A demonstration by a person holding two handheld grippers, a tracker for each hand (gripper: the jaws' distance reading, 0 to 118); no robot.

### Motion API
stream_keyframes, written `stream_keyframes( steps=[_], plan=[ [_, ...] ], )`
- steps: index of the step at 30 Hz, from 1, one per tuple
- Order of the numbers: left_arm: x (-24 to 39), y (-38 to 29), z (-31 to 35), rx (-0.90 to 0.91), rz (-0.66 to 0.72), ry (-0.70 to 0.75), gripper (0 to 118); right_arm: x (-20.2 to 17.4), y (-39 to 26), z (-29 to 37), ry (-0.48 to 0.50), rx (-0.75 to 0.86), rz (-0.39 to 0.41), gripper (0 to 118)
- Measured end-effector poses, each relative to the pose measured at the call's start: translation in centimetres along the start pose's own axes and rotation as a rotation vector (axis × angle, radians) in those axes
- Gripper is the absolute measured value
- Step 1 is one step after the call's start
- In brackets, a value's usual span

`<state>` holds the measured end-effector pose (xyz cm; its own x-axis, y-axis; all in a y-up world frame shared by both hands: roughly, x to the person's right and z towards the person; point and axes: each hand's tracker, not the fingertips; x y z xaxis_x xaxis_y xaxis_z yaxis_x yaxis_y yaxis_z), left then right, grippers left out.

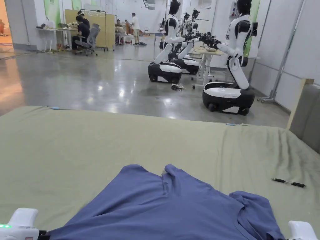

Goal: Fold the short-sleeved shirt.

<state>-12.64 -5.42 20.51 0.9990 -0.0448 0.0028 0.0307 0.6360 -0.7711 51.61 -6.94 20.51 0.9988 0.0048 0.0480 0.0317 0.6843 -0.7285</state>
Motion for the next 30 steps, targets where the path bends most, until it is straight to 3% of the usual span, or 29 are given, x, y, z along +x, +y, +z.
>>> stream_keyframes(
  steps=[1, 2, 6, 8, 9, 13, 14, 15, 16, 17, 19, 21, 25, 30],
  plan=[
    [0.1, 0.4, 0.8, 0.031, -0.029, 0.024, 72, 0.0, 0.6, 0.4, 0.008, 0.005, 0.002, 80],
    [0.3, 0.8, 2.4, 0.076, -0.043, 0.043, 72, -0.4, 1.4, 1.1, 0.006, 0.015, 0.007, 86],
    [2.4, 1.4, 8.5, 0.296, -0.058, 0.05, 72, -3.7, 3.8, 5.0, 0.058, 0.216, 0.03, 87],
    [3.8, 1.2, 11.0, 0.405, -0.035, 0.024, 72, -6.5, 4.1, 6.5, 0.098, 0.281, 0.04, 97],
    [4.4, 0.9, 11.8, 0.449, -0.03, 0.023, 72, -7.8, 4.1, 7.0, 0.1, 0.31, 0.056, 105],
    [6.3, -0.4, 12.8, 0.55, -0.024, 0.059, 70, -13.7, 2.3, 8.9, 0.077, 0.482, 0.099, 106],
    [6.1, -0.9, 12.0, 0.562, -0.024, 0.062, 67, -14.5, 1.9, 9.1, 0.1, 0.482, 0.084, 104],
    [6.1, -1.2, 11.7, 0.572, -0.025, 0.065, 49, -15.4, 1.3, 9.2, 0.138, 0.499, 0.069, 86],
    [6.0, -1.4, 11.4, 0.574, -0.032, 0.062, 16, -16.0, 1.0, 9.3, 0.16, 0.504, 0.065, 46],
    [6.0, -1.5, 10.9, 0.566, -0.046, 0.087, 4, -16.9, 0.7, 9.1, 0.133, 0.502, 0.072, 0],
    [4.5, -1.9, 10.2, 0.539, -0.056, 0.085, 4, -18.2, 0.5, 9.2, 0.07, 0.544, 0.116, 0],
    [2.7, -1.9, 9.8, 0.499, -0.026, 0.084, 4, -18.7, 1.0, 9.4, 0.128, 0.51, 0.111, 0],
    [-0.8, -1.8, 8.9, 0.4, 0.02, 0.109, 4, -18.5, 1.3, 9.2, 0.122, 0.486, 0.129, 0],
    [-3.5, -1.6, 5.7, 0.205, 0.07, 0.027, 4, -18.6, 1.4, 8.9, 0.122, 0.463, 0.123, 0]
  ],
)
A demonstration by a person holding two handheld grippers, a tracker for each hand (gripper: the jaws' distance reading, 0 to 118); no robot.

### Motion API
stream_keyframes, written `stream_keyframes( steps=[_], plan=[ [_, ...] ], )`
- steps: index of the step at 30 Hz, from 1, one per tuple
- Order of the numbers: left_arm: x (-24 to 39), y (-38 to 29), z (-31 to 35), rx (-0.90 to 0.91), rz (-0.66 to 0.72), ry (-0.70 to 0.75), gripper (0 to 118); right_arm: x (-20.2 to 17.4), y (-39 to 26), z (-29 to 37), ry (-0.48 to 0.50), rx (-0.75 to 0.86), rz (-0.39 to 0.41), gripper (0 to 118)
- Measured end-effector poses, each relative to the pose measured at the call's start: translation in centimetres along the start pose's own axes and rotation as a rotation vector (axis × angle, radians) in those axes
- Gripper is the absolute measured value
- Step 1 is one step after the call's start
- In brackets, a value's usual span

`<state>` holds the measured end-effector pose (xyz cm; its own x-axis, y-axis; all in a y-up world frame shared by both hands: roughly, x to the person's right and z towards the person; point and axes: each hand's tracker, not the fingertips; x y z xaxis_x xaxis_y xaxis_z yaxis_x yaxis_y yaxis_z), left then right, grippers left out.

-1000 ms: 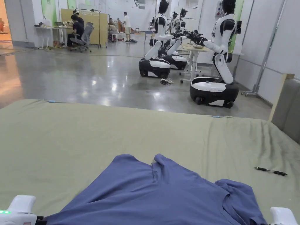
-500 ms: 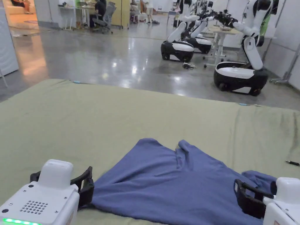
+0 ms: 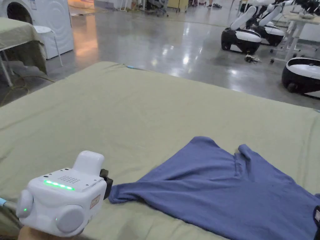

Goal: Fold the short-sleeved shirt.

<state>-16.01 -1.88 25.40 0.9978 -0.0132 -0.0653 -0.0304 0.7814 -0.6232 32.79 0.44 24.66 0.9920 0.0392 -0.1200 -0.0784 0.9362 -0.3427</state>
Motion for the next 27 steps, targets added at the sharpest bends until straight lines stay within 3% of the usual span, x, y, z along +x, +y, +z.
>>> stream_keyframes(
  steps=[1, 2, 3, 6, 9, 13, 16, 17, 19, 22, 27],
  plan=[
    [-0.3, -0.1, -0.8, -0.04, -0.01, -0.017, 10, 0.2, -0.4, -0.1, -0.001, -0.003, 0.0, 0],
    [-0.7, -0.2, -2.0, -0.097, -0.012, -0.043, 33, 0.0, -0.5, -0.3, -0.006, -0.006, 0.003, 0],
    [-1.1, -0.3, -3.2, -0.124, -0.005, -0.08, 69, -0.2, -0.5, -0.5, -0.01, -0.013, 0.006, 0],
    [-0.9, -0.7, -6.6, -0.135, -0.023, -0.064, 76, -0.5, -0.9, -1.0, -0.008, -0.035, -0.003, 0],
    [-0.8, -0.9, -10.2, -0.206, -0.087, -0.019, 76, -0.8, -1.0, -1.5, -0.01, -0.054, 0.013, 0],
    [-0.4, -1.4, -13.5, -0.294, -0.101, -0.094, 72, -0.7, -0.8, -2.3, -0.026, -0.071, 0.024, 0],
    [0.1, -1.5, -13.1, -0.28, -0.096, -0.144, 33, -0.2, -0.4, -3.2, -0.037, -0.088, 0.006, 0],
    [0.4, -1.3, -12.7, -0.276, -0.115, -0.153, 13, -0.1, -0.3, -3.7, -0.039, -0.094, -0.002, 0],
    [1.2, -1.1, -11.4, -0.245, -0.128, -0.159, 7, 0.0, 0.0, -4.3, -0.043, -0.102, -0.007, 0],
    [2.1, -0.9, -8.2, -0.167, -0.103, -0.196, 7, -0.2, 0.3, -5.3, -0.041, -0.109, 0.004, 0],
    [1.8, 0.1, -5.6, -0.108, -0.033, -0.24, 7, 0.2, 1.0, -8.5, -0.025, -0.174, 0.075, 0]
  ],
)
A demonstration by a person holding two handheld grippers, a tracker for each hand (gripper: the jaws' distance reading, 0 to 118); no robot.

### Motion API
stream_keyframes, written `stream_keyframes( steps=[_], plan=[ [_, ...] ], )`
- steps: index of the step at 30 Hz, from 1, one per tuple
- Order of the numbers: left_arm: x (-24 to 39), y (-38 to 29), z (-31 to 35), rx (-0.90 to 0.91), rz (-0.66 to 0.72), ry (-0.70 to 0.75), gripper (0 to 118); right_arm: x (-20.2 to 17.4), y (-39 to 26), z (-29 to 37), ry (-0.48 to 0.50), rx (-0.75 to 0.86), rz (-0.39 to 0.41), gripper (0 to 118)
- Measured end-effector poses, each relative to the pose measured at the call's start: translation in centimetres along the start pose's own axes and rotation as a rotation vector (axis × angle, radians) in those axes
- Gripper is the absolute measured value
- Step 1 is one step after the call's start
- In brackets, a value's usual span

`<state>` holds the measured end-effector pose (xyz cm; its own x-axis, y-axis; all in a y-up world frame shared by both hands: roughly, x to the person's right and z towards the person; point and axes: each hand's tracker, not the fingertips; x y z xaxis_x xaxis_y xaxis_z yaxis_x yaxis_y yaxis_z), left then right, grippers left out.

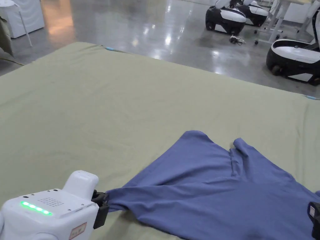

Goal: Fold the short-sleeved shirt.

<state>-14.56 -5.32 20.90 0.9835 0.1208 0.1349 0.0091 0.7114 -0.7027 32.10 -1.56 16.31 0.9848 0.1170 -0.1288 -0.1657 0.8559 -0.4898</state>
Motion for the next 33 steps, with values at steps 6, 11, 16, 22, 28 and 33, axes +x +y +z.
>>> stream_keyframes(
  steps=[6, 11, 16, 22, 28, 33],
  plan=[
    [-0.2, 0.2, -0.1, 0.027, -0.032, 0.013, 7, 3.0, 2.0, -9.3, 0.013, -0.143, 0.068, 0],
    [-0.9, 0.3, -1.5, -0.002, -0.006, 0.013, 7, 6.3, 5.1, -17.8, 0.04, -0.203, 0.034, 25],
    [-1.2, 0.2, -2.1, -0.029, 0.031, 0.0, 7, 8.6, 7.4, -24.9, 0.095, -0.343, 0.008, 115],
    [-1.6, 0.6, -2.7, -0.044, 0.064, 0.011, 7, 10.7, 5.3, -29.4, 0.045, -0.561, -0.076, 63],
    [-1.0, 1.4, -2.8, -0.057, 0.05, 0.014, 7, 10.9, 5.2, -25.5, 0.079, -0.481, -0.121, 5],
    [-0.3, 1.9, -2.6, -0.05, 0.018, 0.029, 7, 10.5, 7.7, -20.3, 0.079, -0.379, -0.127, 5]
  ],
)
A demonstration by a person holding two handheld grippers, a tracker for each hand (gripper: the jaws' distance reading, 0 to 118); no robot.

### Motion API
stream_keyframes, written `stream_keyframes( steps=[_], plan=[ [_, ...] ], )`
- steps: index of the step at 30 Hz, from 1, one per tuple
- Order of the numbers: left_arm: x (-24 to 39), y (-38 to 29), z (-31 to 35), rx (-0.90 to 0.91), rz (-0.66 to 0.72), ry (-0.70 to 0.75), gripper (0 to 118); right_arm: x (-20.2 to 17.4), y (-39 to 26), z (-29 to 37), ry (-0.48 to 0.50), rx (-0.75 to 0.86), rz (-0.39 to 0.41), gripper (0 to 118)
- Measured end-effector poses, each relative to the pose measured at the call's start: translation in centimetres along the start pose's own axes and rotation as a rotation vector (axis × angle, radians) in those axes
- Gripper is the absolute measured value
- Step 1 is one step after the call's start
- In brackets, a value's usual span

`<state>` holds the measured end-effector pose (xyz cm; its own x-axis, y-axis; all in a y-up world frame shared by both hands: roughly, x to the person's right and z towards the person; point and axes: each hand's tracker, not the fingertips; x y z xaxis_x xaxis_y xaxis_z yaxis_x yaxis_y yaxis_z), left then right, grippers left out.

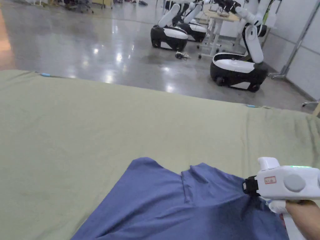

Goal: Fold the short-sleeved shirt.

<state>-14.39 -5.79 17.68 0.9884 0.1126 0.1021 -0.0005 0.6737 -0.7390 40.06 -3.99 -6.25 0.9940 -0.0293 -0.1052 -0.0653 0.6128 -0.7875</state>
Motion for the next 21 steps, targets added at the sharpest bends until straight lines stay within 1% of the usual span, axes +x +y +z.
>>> stream_keyframes(
  steps=[2, 6, 8, 10, 12, 14, 17, 20, 21],
  plan=[
    [0.6, 0.5, 0.4, 0.021, 0.004, -0.005, 7, -0.9, -0.1, 3.1, 0.0, 0.055, 0.02, 5],
    [2.4, 2.3, 0.9, 0.05, -0.04, 0.01, 7, -1.7, -0.3, 8.8, 0.036, 0.138, 0.002, 5],
    [3.2, 3.6, 1.1, 0.054, -0.038, 0.002, 7, -2.1, -0.4, 11.5, 0.046, 0.154, 0.011, 5],
    [4.0, 5.0, 1.4, 0.077, -0.045, -0.006, 7, -2.5, -0.6, 14.0, 0.025, 0.201, 0.047, 5],
    [4.3, 6.3, 1.2, 0.155, -0.048, 0.013, 7, -2.6, -0.7, 16.5, 0.012, 0.237, 0.053, 5],
    [4.4, 7.5, 0.8, 0.158, -0.033, 0.034, 7, -2.4, -1.0, 18.3, 0.004, 0.257, 0.05, 5],
    [5.4, 9.3, 1.3, 0.189, -0.058, 0.078, 7, -1.5, -0.6, 20.2, -0.053, 0.278, 0.052, 5],
    [5.9, 12.9, 3.0, 0.248, -0.045, 0.069, 7, -0.3, 0.7, 23.0, -0.069, 0.344, 0.024, 5],
    [6.0, 14.5, 3.8, 0.269, -0.044, 0.074, 7, 0.2, 1.6, 24.0, -0.082, 0.367, 0.027, 5]
  ],
)
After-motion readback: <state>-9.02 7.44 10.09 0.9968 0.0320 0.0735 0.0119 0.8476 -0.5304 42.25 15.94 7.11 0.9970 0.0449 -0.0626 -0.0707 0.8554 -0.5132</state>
